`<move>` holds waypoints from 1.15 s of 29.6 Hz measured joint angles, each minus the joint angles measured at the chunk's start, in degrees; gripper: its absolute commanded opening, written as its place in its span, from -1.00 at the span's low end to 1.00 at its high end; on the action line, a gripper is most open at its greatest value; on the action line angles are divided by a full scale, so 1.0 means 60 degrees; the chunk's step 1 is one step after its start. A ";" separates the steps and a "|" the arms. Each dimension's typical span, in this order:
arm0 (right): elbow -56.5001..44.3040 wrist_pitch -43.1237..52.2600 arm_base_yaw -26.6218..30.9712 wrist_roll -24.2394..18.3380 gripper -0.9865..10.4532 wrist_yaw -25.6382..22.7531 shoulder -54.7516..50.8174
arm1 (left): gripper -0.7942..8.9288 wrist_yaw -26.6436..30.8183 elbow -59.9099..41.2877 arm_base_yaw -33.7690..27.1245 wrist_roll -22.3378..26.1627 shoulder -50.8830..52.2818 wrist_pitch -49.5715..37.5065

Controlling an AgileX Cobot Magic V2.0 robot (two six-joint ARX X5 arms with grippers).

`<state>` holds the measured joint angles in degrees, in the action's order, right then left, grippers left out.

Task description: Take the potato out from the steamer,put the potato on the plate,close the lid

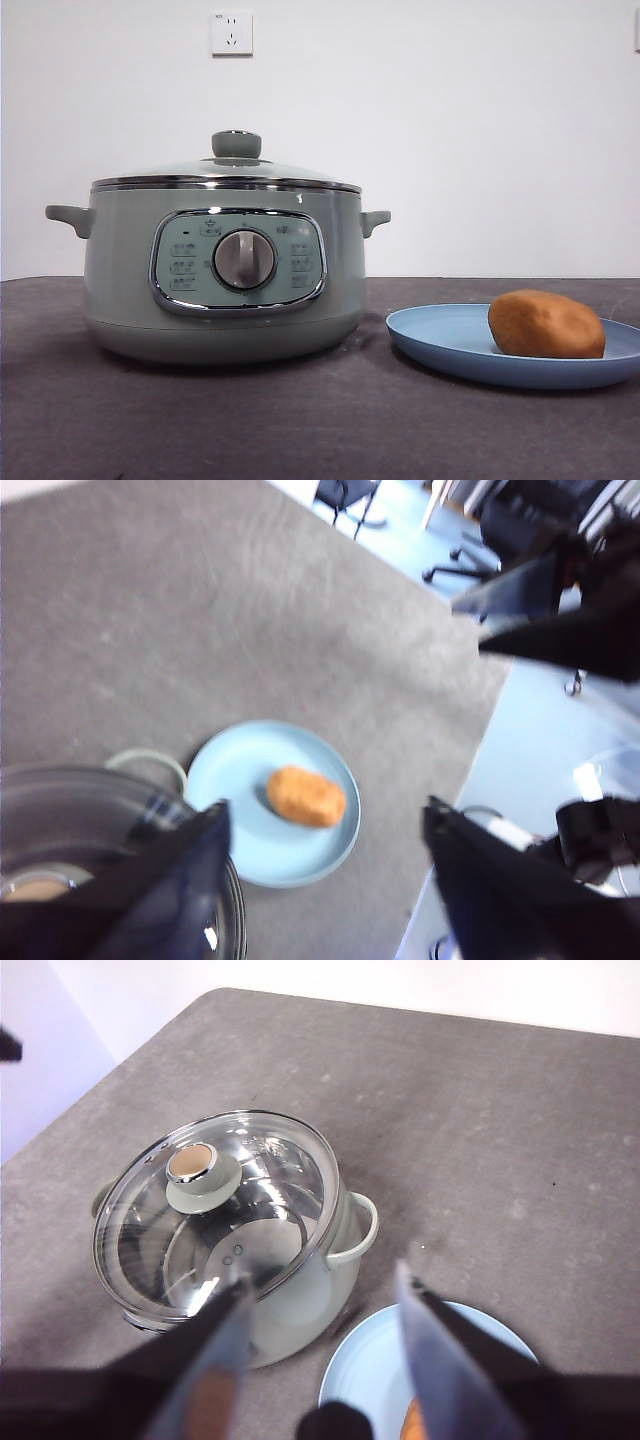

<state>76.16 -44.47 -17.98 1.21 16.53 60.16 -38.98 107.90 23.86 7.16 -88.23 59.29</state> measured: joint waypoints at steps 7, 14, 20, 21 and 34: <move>0.0000 0.0000 0.0000 -0.0117 -0.83 -0.0015 0.0000 | -0.85 0.0018 0.0000 0.0109 0.0386 0.0000 0.0197; 0.0004 -0.0007 0.0000 -0.0131 -0.83 -0.0033 0.0000 | -0.84 0.0040 0.0000 0.0117 0.0386 0.0000 0.0353; 0.0004 -0.0007 0.0000 -0.0135 -0.83 -0.0033 0.0004 | -0.84 0.0047 0.0000 0.0117 0.0390 0.0000 0.0350; 0.0000 -0.0007 0.0000 -0.0135 -0.83 -0.0033 0.0000 | -0.84 0.0044 0.0000 0.0117 0.0390 0.0000 0.0350; 0.0004 -0.0007 0.0000 -0.0135 -0.83 -0.0036 0.0011 | -0.84 0.0087 0.0000 0.0087 0.0419 0.0000 0.0098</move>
<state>76.18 -44.51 -17.98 0.40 16.32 60.23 -38.46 107.90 24.38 9.67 -88.23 59.88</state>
